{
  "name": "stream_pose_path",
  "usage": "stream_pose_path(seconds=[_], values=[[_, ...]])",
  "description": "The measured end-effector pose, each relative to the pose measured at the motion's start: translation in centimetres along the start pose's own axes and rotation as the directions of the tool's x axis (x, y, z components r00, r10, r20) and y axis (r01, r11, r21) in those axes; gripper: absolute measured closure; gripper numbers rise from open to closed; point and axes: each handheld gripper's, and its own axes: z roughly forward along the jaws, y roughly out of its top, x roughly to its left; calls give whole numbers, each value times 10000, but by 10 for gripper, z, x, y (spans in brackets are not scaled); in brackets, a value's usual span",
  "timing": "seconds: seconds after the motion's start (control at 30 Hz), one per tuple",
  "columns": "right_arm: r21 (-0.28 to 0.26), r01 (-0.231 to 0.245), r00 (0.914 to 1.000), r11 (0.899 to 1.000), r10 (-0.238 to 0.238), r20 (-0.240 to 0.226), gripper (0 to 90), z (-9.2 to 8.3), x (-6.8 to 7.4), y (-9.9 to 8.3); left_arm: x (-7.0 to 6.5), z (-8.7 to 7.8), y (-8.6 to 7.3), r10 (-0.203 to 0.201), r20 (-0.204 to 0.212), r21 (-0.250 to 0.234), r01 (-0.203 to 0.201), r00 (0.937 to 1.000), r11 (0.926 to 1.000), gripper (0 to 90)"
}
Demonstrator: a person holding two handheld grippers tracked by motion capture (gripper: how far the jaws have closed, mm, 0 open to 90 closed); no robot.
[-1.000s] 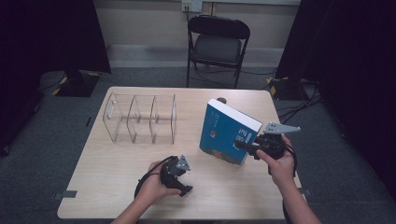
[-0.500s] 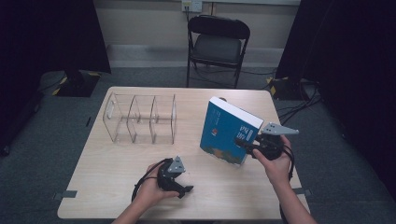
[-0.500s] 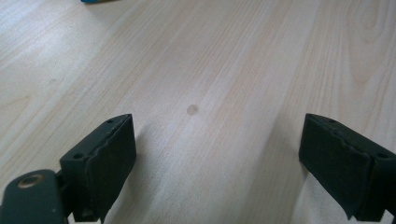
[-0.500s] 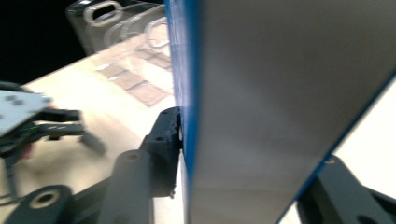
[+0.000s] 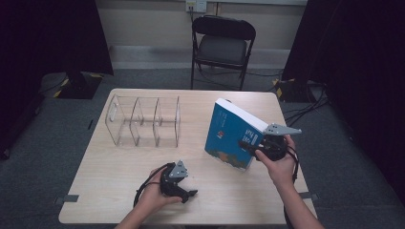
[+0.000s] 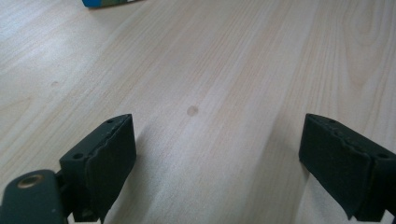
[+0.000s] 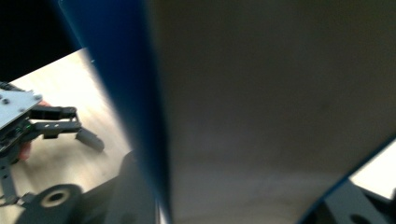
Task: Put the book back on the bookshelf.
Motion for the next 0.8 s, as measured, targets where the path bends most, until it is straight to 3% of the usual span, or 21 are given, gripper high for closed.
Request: stream_pose_path(seconds=[0.2,0.33,0.43,0.63,0.8], values=[[-35,24,9999,10000,-23,151,596,0,4,-1,-1,2,1,-4,-7,55,4,10000,10000,76],[-73,34,9985,10000,-30,546,581,1,7,-1,-1,2,1,-12,-7,53,12,10000,10000,76],[65,111,9999,9999,-111,106,607,0,4,0,-1,2,2,2,-16,70,-1,10000,10000,73],[79,346,9994,9994,-346,-17,614,0,7,1,-3,6,4,-43,-38,274,44,10000,9996,0],[-16,426,9990,9991,-426,-106,614,0,6,0,-3,6,4,-41,-36,273,42,10000,9996,0]])
